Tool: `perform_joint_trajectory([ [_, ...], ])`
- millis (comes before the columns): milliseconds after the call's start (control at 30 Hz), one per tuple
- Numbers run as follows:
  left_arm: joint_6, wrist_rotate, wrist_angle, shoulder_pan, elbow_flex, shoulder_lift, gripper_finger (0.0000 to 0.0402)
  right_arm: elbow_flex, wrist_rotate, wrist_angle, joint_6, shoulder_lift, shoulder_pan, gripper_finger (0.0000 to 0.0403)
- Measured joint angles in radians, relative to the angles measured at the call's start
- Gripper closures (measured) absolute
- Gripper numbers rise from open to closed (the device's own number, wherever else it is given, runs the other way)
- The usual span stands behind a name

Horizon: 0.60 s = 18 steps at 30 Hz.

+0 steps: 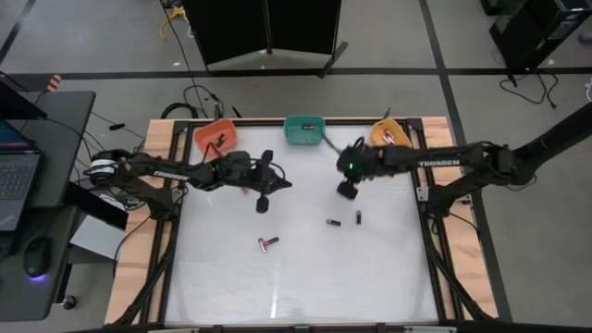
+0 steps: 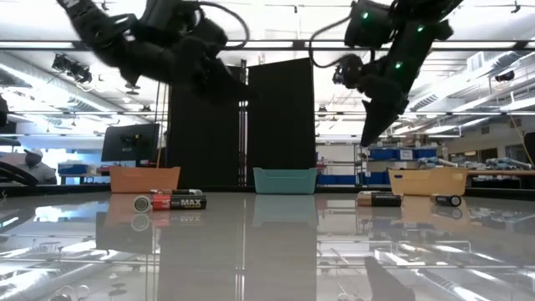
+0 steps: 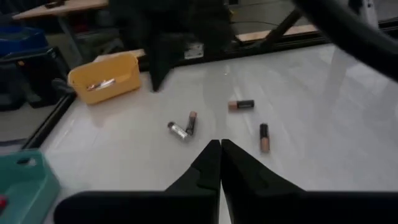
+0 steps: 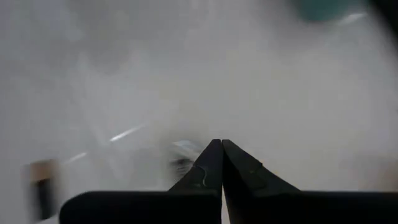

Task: Sort batteries
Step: Put the brown battery into the orange bin

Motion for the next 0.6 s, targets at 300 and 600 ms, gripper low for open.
perform_joint_trajectory([
  [300,-0.103,-0.001,0.251,-0.016,-0.173,-0.001,0.0385,-0.039,-0.08,0.152,0.213,0.013,0.287,0.038],
  [600,-0.134,-0.001,0.249,-0.016,-0.199,-0.001,0.0385,-0.04,-0.024,0.168,0.39,0.12,0.456,0.0329],
])
